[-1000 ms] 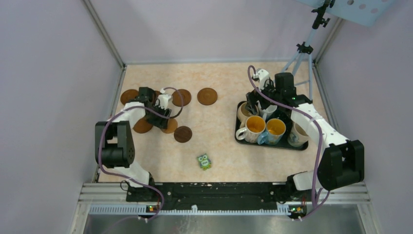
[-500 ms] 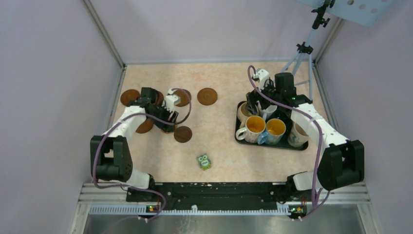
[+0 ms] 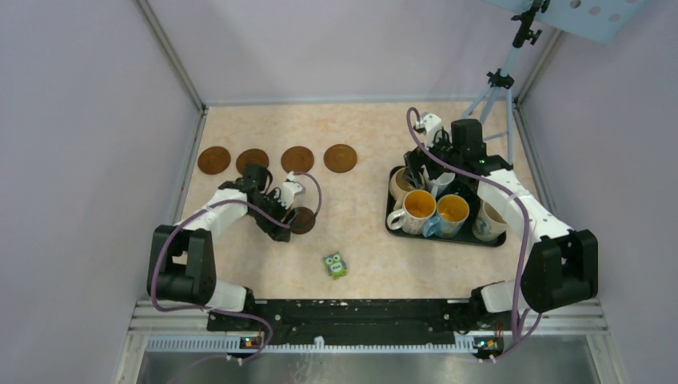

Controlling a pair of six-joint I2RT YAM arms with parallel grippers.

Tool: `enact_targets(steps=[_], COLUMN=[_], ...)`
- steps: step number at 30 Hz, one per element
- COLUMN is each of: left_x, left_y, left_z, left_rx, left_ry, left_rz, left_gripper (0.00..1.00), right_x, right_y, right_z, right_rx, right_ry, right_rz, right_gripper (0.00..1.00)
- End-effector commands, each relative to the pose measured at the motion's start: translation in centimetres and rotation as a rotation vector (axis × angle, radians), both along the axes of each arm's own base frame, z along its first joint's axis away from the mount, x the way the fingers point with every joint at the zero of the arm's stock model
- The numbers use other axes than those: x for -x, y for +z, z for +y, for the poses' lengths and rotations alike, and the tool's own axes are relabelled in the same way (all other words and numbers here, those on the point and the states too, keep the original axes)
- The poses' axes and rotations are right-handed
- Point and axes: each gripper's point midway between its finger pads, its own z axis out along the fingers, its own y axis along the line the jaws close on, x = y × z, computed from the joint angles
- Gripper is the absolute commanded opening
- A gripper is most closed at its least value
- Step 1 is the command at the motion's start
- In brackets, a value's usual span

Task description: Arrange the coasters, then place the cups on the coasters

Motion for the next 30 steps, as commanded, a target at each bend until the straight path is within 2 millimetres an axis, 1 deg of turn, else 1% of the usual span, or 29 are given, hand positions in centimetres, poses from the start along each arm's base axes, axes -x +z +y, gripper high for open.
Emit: enact_targets(steps=[1, 5, 11, 17, 26, 30], left_x=[-0.7, -1.1, -1.4, -2.7, -5.9, -6.3], left_y=[-0.8, -1.6, -3.0, -4.2, -4.1, -4.2], left_z=[-0.5, -1.0, -2.7, -4.4, -6.0, -6.7], left_rx=[-0.024, -0.057, -0.122, -0.153, -0.154, -0.129], left_ry=[-0.019, -0.018, -0.069, -0.070, -0.010, -0.009], left_rz=[-0.052, -0.066, -0.080, -0.098, -0.111, -0.101], left_gripper=[0.68, 0.67, 0.65, 0.62, 0.61, 0.61], right_x=[-0.5, -0.4, -0.4, -0.5, -0.5, -0.6], right_y=[1.3, 1.2, 1.3, 1.3, 1.4, 1.4], right_z=[0.1, 0.1, 0.1, 0.0, 0.0, -0.1], right_rx=[-0.018, -0.019, -0.019, -0.015, -0.017, -0.015], right_ry=[0.001, 0.001, 0.000, -0.003, -0.005, -0.008], right_rz=[-0.037, -0.034, -0.037, -0.037, -0.041, -0.043], right_gripper=[0.99, 0.99, 0.99, 0.99, 0.99, 0.99])
